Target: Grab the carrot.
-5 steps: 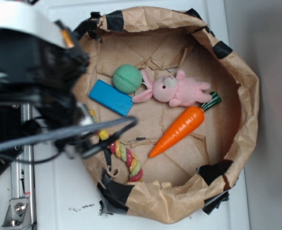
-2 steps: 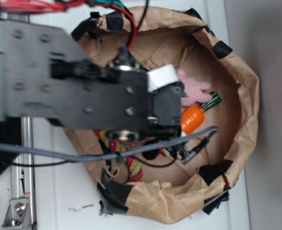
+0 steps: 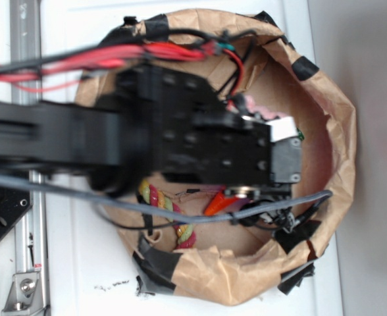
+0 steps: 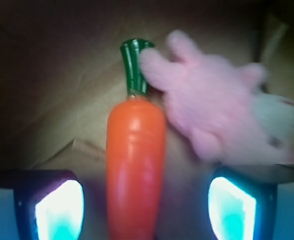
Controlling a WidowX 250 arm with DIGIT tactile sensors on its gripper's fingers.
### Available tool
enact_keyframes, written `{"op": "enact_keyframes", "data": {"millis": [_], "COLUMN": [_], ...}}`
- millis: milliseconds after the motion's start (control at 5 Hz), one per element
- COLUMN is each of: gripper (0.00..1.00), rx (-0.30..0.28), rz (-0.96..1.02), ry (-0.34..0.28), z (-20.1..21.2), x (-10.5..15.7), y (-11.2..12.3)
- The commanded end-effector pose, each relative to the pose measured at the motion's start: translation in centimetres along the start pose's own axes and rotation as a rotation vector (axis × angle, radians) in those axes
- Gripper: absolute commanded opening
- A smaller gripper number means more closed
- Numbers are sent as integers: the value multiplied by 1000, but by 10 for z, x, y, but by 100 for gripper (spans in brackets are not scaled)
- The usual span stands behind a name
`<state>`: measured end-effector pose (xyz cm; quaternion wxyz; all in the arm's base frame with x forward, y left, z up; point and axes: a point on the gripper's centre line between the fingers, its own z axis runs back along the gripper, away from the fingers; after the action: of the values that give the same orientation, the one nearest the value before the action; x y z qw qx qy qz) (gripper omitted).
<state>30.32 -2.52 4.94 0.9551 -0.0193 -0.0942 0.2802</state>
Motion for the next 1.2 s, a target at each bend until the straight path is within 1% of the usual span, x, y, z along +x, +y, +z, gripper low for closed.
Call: {"op": "enact_keyframes", "data": {"millis": [0,200,400,600,800,1000], "gripper": [0,0,0,0,0,0], "rx": [-71,-63,-67,-94,-109,-67], "rz": [-7,1,-13,-102,-314,-449], "ry": [-17,-54,-66,-54,-28,-53], "z": [-15,-9,-5,22,74,118], "x": [21,30,33,31,26,23], "y": [-4,-3,-2,-2,6,18]}}
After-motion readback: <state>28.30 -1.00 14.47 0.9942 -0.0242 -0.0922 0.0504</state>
